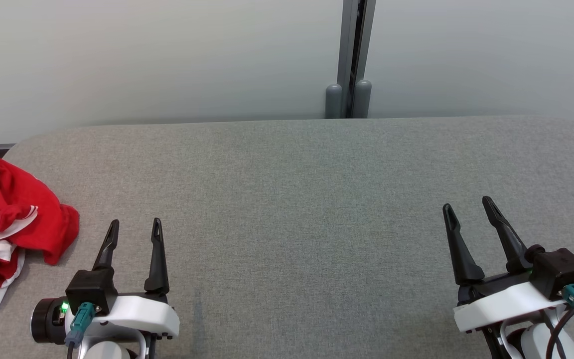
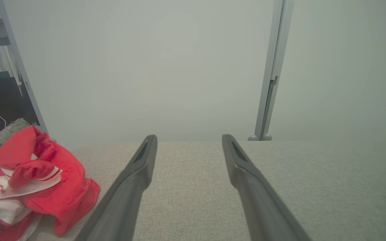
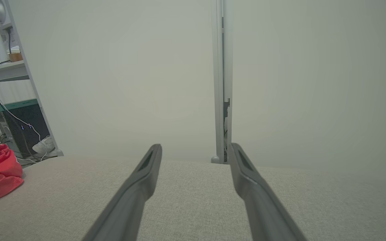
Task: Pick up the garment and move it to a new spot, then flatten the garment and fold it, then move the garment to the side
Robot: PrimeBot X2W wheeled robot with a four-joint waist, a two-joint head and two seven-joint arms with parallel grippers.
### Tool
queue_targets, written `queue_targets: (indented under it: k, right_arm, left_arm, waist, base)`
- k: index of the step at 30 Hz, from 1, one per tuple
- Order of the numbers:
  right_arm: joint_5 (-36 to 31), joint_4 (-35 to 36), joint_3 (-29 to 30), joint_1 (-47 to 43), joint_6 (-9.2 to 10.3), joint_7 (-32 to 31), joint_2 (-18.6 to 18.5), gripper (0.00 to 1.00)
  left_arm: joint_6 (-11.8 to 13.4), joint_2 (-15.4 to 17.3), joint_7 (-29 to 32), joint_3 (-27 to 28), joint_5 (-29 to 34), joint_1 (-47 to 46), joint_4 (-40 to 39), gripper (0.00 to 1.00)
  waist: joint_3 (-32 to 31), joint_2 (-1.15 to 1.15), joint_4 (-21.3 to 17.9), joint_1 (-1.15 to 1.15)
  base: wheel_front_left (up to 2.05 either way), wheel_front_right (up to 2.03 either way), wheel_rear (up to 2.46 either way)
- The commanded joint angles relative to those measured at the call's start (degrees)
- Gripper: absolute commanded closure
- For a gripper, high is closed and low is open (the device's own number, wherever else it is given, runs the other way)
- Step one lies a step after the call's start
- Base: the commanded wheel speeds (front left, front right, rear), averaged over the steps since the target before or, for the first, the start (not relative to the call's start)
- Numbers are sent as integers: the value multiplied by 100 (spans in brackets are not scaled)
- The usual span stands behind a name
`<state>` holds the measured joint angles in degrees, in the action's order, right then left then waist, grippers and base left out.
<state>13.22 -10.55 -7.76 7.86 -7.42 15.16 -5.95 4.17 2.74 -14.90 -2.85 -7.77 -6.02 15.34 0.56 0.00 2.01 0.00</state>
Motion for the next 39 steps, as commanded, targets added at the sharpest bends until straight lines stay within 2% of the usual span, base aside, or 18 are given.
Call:
queue_targets:
  k: [1,18,31,39]
  right_arm:
    - [16,-17,18,-16,-13,14,-28,0]
    - [32,6,60,-80,-13,14,-30,0]
    - [90,-25,-20,-102,-13,14,-2,0]
    - [102,-24,-44,-113,-13,14,9,0]
  left_arm:
    - [1,25,-26,10,-42,62,-9,0]
    - [-3,26,-26,14,-115,52,-22,0]
    - [8,25,-25,128,-101,89,-37,0]
    - [-39,25,-25,214,-143,71,-5,0]
  waist:
    - [-2,0,2,0]
    - [-25,0,181,0]
    - [-24,0,878,0]
    - [-35,0,1497,0]
  base:
    - [0,0,0]
    - [0,0,0]
    - [0,0,0]
    - [0,0,0]
